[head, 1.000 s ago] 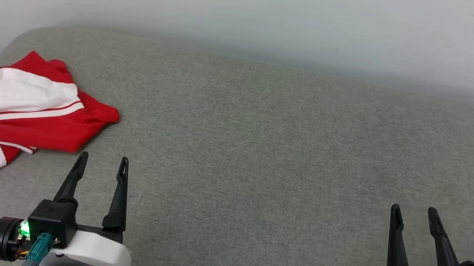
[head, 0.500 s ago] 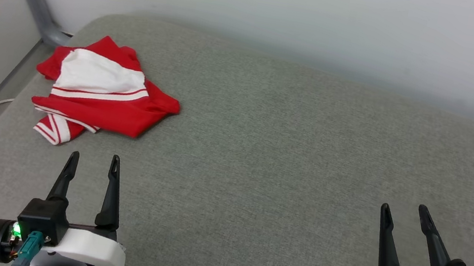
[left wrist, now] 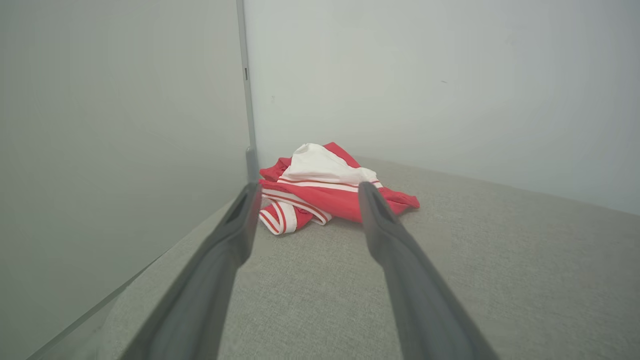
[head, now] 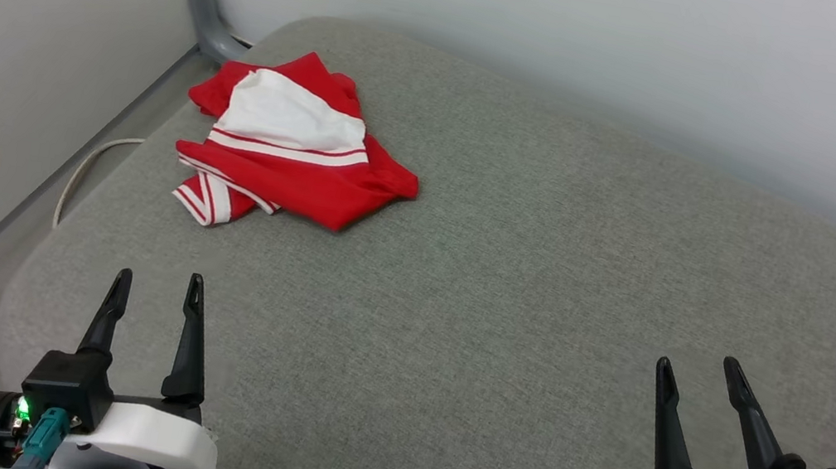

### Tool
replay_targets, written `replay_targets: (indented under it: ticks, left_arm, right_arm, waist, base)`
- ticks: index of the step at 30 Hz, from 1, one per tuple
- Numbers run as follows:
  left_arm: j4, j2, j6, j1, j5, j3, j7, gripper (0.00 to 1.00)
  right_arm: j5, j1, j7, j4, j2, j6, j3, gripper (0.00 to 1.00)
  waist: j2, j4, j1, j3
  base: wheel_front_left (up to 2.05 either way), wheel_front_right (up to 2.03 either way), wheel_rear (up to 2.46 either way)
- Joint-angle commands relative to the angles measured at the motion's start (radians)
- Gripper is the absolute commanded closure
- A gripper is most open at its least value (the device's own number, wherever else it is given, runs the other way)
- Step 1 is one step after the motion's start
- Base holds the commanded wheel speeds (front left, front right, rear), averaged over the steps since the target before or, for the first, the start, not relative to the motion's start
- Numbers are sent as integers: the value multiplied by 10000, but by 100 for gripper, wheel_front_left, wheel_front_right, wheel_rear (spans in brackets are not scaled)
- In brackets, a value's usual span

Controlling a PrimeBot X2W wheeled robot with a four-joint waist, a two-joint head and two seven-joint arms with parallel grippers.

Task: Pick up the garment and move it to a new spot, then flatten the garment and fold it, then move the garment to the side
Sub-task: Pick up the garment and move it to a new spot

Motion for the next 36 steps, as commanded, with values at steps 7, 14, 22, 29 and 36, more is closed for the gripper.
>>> replay_targets:
  ticks: [7,14,22,29,36]
  left_arm:
    - [49,-8,59,58,-113,79,-28,0]
    - [51,-8,121,58,-182,114,-28,0]
    - [183,-7,-252,-778,-396,511,-28,0]
    - [425,238,-1050,-2787,-194,1514,-26,0]
    - [737,1000,-1502,-5112,69,2047,-26,0]
  right_arm:
    - [-137,-85,-21,-26,6,-7,90,0]
    - [-191,-145,-21,-34,6,-7,172,0]
    - [-430,-396,-23,-129,6,-7,264,0]
    - [-848,-845,-21,-404,-55,-7,367,0]
    - [-1123,-1573,-21,-985,-405,-7,442,0]
  waist:
    - [0,524,0,107]
    - [0,561,0,162]
    - [0,281,0,552]
    - [0,-238,0,1416]
    - [0,-914,0,2701]
  base:
    - [0,0,0]
    - [0,0,0]
    - [0,0,0]
    - [0,0,0]
    - [0,0,0]
